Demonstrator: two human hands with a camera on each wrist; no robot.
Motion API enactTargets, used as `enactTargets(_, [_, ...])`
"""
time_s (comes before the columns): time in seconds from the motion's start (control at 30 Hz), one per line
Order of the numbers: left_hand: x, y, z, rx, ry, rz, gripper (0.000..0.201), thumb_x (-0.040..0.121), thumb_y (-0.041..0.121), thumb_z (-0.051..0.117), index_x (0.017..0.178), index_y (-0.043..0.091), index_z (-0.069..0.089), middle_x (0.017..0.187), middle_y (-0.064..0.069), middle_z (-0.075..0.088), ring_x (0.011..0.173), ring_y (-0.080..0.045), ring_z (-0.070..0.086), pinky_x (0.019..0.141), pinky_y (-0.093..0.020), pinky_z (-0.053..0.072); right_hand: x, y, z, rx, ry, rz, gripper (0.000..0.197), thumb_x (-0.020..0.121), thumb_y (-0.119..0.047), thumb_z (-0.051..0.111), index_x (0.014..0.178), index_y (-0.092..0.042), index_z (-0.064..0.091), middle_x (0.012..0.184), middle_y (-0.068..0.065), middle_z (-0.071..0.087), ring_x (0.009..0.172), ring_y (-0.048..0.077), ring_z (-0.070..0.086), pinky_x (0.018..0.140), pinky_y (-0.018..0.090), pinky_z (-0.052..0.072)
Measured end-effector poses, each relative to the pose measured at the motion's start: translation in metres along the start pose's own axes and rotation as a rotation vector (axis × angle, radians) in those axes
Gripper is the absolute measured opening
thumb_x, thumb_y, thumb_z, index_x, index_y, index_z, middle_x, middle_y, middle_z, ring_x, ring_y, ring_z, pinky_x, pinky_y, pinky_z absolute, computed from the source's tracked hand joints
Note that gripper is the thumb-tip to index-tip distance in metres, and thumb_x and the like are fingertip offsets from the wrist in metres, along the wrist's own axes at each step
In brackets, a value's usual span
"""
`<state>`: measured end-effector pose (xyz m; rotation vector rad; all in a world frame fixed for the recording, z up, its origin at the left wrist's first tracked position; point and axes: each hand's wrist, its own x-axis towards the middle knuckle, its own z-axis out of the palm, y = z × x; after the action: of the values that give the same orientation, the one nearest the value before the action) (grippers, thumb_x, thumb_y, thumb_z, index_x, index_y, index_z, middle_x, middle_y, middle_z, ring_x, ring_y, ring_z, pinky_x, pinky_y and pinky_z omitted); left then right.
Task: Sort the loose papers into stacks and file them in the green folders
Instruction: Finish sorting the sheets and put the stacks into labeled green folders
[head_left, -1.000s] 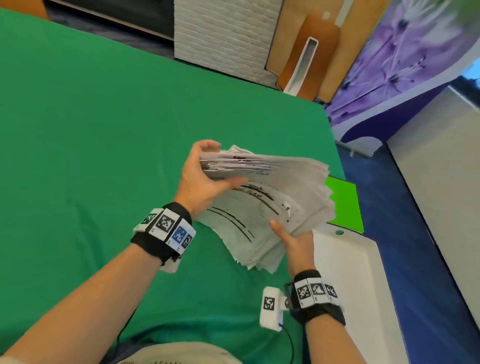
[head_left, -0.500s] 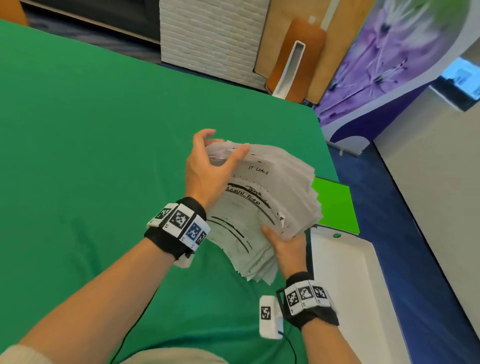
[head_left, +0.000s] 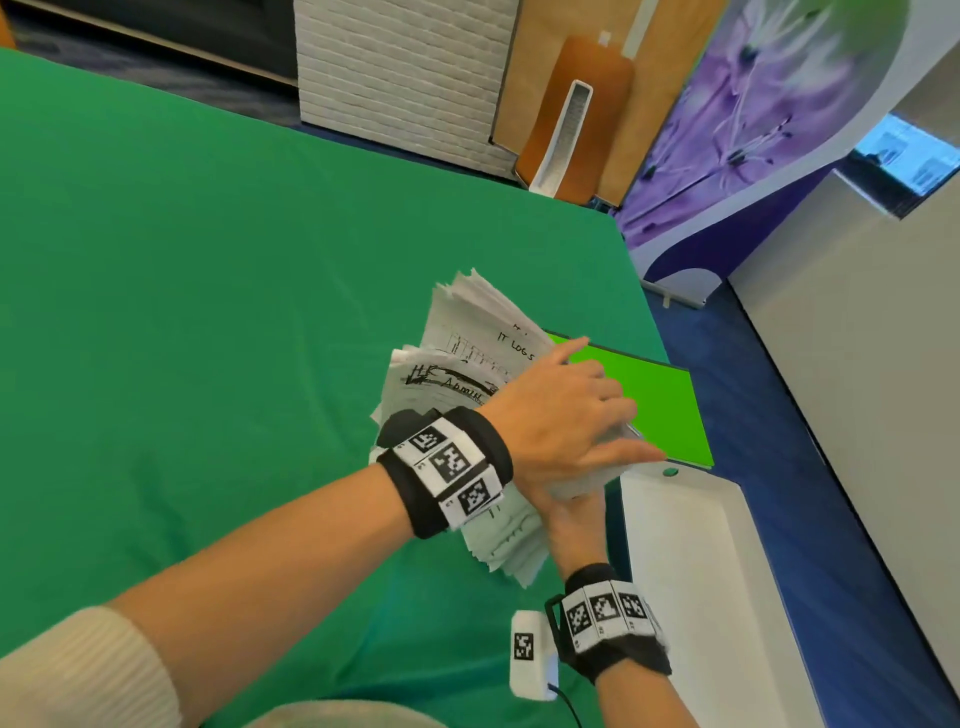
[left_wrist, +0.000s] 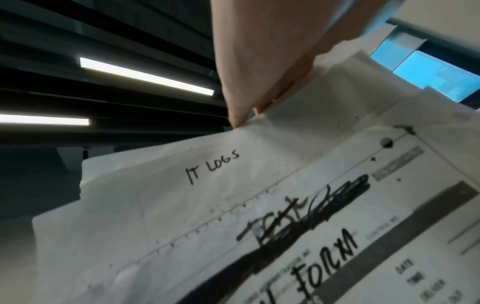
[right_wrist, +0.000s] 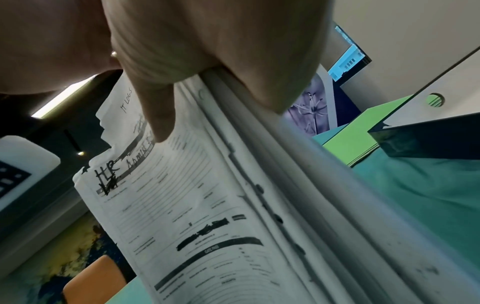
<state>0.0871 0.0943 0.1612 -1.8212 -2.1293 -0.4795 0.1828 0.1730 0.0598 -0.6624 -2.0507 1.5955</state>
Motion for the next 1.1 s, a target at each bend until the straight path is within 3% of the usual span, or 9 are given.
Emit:
enactTargets(0.1, [0.000,-0.005,-0.007,-0.139,0.101,0.014,0.051,0.093,0.059,0.044,0.125,0.022,0.059,0.123,0.001,0.064,0.119,-0.018,0.055,0.118,-0.051,0.016,0.002,0.003,-0.008,0.029,0.043,0.004,0.040,0.079,-0.014,0.078,0.110,-0.024,0.055,0.102,-0.016,0.066,0.088,-0.017,0.060,0.069,0.003,0.045])
enactTargets(0.27, [-0.056,-0.069,-0.029,-0.674,0.656,-0.574,0.066,0.085,0.036,0.061,0.142,0.017,0.035,0.147,0.005,0.040,0.137,-0.006,0.036,0.118,-0.045,0.025,0.006,0.008,-0.013,0.097,0.023,0.072,0.030,0.081,-0.016,0.075,0.108,-0.019,0.062,0.099,-0.004,0.073,0.093,0.006,0.069,0.080,0.021,0.057])
enactTargets(0.33, [-0.092,-0.103,-0.011,-0.778,0.531,-0.809,0.076,0.076,0.015,0.059,0.146,0.018,0.027,0.151,0.000,0.034,0.140,-0.009,0.031,0.118,-0.046,0.025,0.008,0.009,-0.014,0.128,0.019,0.092,0.033,0.080,-0.017,0.076,0.110,-0.016,0.062,0.100,0.001,0.073,0.091,0.008,0.070,0.077,0.021,0.058])
enactTargets(0.4, [-0.116,-0.126,0.018,-0.761,0.178,-0.976,0.092,0.077,0.005,0.067,0.151,0.021,0.015,0.158,-0.004,0.023,0.145,-0.014,0.022,0.118,-0.047,0.024,0.012,0.008,-0.013,0.170,-0.002,0.102,0.038,0.080,-0.013,0.075,0.115,-0.014,0.061,0.103,0.004,0.072,0.094,0.011,0.070,0.073,0.018,0.057])
enactTargets(0.53, [-0.114,-0.133,0.049,-0.971,-0.124,-0.871,0.110,0.064,0.000,0.084,0.150,0.020,0.019,0.144,0.006,0.042,0.129,-0.005,0.044,0.111,-0.036,0.029,0.021,0.005,-0.008,0.179,-0.052,0.120,0.036,0.080,-0.011,0.075,0.114,-0.015,0.064,0.108,0.001,0.073,0.103,0.014,0.068,0.087,0.027,0.054])
enactTargets(0.67, [-0.092,-0.129,0.042,-1.191,0.074,-0.895,0.061,0.069,0.021,0.085,0.123,0.017,0.057,0.111,0.006,0.068,0.097,0.004,0.066,0.099,-0.040,0.048,0.029,-0.012,-0.011,0.201,-0.013,0.049,0.028,0.083,-0.004,0.070,0.109,-0.014,0.065,0.101,-0.005,0.074,0.098,0.010,0.069,0.080,0.019,0.053])
enactTargets(0.83, [-0.082,-0.108,0.030,-1.364,0.355,-0.842,0.094,0.050,0.079,0.074,0.118,0.016,0.058,0.111,-0.006,0.069,0.098,-0.023,0.067,0.091,-0.042,0.054,0.047,-0.032,-0.027,0.315,0.271,-0.027,0.029,0.084,-0.014,0.074,0.111,-0.019,0.065,0.109,-0.003,0.072,0.105,0.013,0.067,0.092,0.033,0.053])
enactTargets(1.0, [-0.061,-0.068,0.041,-1.167,0.383,-0.785,0.083,0.061,0.039,0.090,0.130,0.022,0.046,0.123,0.009,0.062,0.110,-0.005,0.061,0.089,-0.022,0.051,0.047,-0.054,-0.012,0.365,0.377,-0.114,0.032,0.087,-0.014,0.070,0.118,-0.013,0.062,0.112,-0.003,0.071,0.106,0.010,0.066,0.091,0.028,0.054])
enactTargets(1.1, [-0.063,-0.064,0.049,-1.003,0.613,-0.894,0.059,0.071,0.029,0.086,0.120,0.022,0.055,0.110,0.012,0.066,0.098,-0.002,0.063,0.080,-0.028,0.053,0.041,-0.054,-0.009,0.376,0.369,-0.119,0.031,0.087,-0.012,0.070,0.117,-0.012,0.063,0.111,-0.002,0.071,0.107,0.012,0.067,0.089,0.026,0.054])
